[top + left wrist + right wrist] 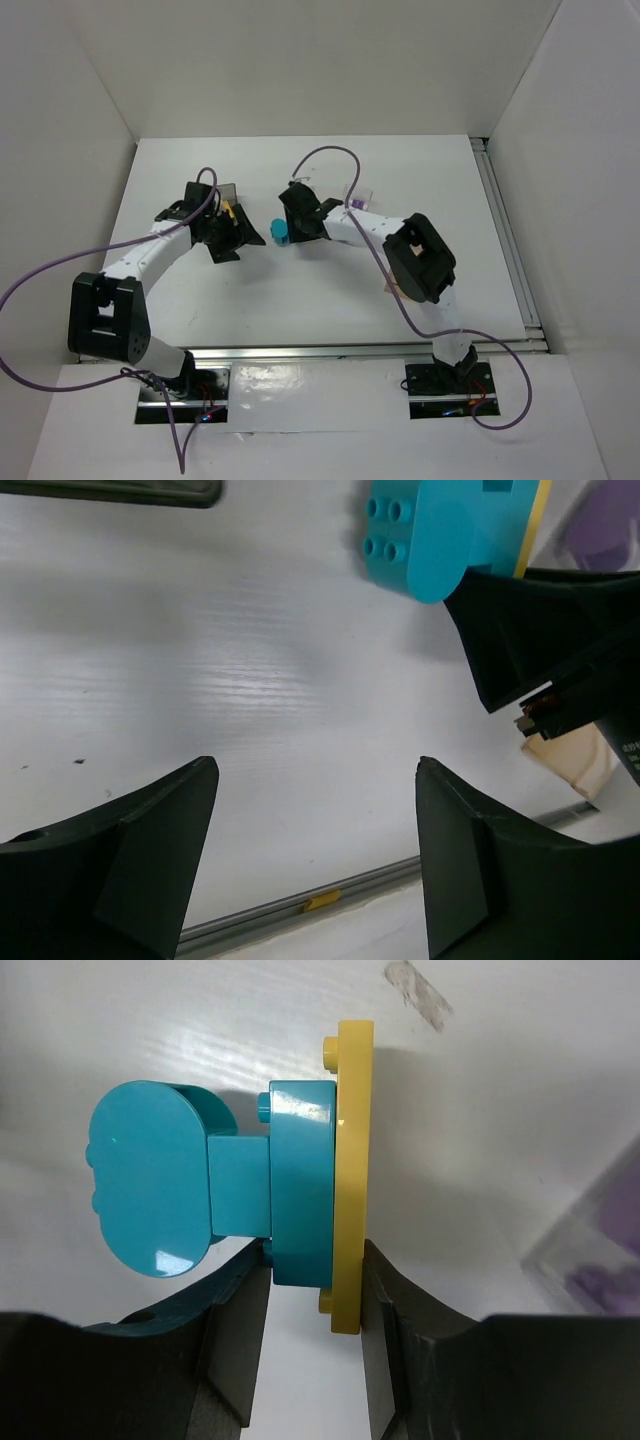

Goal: Sort the legos into containers by color

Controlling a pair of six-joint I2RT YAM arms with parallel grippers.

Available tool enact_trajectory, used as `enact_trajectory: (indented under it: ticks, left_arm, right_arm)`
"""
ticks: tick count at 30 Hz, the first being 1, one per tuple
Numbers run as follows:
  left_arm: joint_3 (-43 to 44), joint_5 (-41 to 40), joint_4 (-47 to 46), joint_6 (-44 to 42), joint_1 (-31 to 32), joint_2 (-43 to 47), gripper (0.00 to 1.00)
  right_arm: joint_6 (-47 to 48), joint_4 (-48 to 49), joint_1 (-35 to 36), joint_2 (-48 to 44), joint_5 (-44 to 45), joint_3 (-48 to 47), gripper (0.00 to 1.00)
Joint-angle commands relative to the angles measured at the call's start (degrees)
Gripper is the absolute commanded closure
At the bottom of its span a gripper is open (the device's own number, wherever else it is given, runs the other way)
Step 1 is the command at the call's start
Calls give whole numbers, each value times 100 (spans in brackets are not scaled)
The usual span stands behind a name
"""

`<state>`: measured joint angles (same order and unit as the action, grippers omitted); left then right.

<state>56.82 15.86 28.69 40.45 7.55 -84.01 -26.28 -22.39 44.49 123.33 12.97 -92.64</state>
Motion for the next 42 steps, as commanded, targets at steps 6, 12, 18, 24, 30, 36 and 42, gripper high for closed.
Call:
enact_trajectory:
  ticks: [6,12,18,24,30,36,42]
  left_arm:
    - [-258,1621,-961,-186,-34,271,10]
    - [-593,2983,-2383,235,97,271,5]
    - [-900,3555,-3570,551,299,219,5]
    - [-892,3609,-3905,674,423,166,13]
    - [-777,3609,-3958,675,528,-2,30]
    - [-830,3609,-4082,841,528,-124,43]
    - [-830,3609,-4232,965,528,-248,79]
  right_arm:
    - [132,621,42,-1969,-391,1396,83]
    - [132,692,42,-2928,-786,2206,83]
    - [132,482,42,-3289,-893,2259,83]
    - [185,367,42,-3403,-946,2382,83]
    - [132,367,42,-3517,-946,2435,83]
    - [132,314,42,-3632,-998,2549,83]
    - [132,192,42,-3789,-921,2742,83]
